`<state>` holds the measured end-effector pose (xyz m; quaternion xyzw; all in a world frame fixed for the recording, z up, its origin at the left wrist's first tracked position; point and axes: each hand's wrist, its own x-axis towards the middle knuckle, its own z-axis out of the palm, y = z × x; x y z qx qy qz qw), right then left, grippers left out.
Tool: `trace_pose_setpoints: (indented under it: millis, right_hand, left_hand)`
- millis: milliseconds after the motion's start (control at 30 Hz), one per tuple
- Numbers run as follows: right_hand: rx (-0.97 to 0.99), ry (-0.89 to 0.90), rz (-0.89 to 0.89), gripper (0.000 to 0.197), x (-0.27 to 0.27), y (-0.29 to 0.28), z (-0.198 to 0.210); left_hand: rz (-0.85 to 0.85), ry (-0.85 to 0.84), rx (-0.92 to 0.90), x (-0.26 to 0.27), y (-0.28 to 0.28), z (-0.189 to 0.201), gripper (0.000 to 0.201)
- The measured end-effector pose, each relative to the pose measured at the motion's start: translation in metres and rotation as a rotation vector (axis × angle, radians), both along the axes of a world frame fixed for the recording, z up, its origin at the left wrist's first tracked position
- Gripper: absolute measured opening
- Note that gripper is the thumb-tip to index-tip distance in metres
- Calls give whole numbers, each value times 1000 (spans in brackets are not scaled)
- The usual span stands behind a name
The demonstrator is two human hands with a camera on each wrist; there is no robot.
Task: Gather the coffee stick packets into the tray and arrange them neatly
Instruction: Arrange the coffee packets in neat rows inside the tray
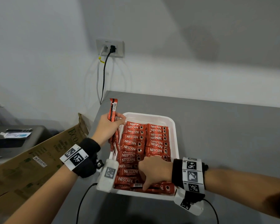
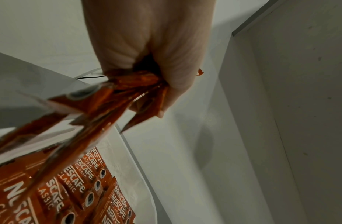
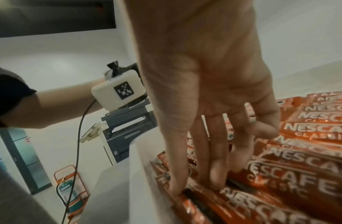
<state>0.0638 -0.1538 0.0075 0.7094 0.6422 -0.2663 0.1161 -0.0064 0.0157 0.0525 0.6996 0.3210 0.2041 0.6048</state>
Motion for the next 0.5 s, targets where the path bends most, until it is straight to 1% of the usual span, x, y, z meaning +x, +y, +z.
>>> trace_pose_setpoints:
  millis: [100,167,233,300,367,400,433,467,500]
  right_hand:
    - [4,-23,10,36,-4,2,-3]
    - [-3,16,8,34,-4,4,-2]
    - [-31,117,-28,29,-1,7,0]
    - [-51,275,-99,26,6,9,5]
    - [-19,472,-243,17,18,7,9]
    - [18,547,-305,16,23,4,11]
    - [63,589,-348,21,28,2,11]
    - [112,586,-365,24,34,0,9]
    - [149,555,-364,23,38,-3,8]
  left_hand:
    - [-7,4,4,1,-1,1,10]
    - [-12,6,6,0,-2,1,10]
    - [-7,11,11,-1,-1,1,10]
    - [-2,16,13,-3,-1,1,10]
    - [-1,5,8,-3,-1,1,11]
    - [-2,3,9,-3,-1,1,11]
    - [-6,3,14,-2,-1,1,11]
    - [-12,6,17,-2,-1,1,10]
    - [-21,8,16,-1,-1,1,9]
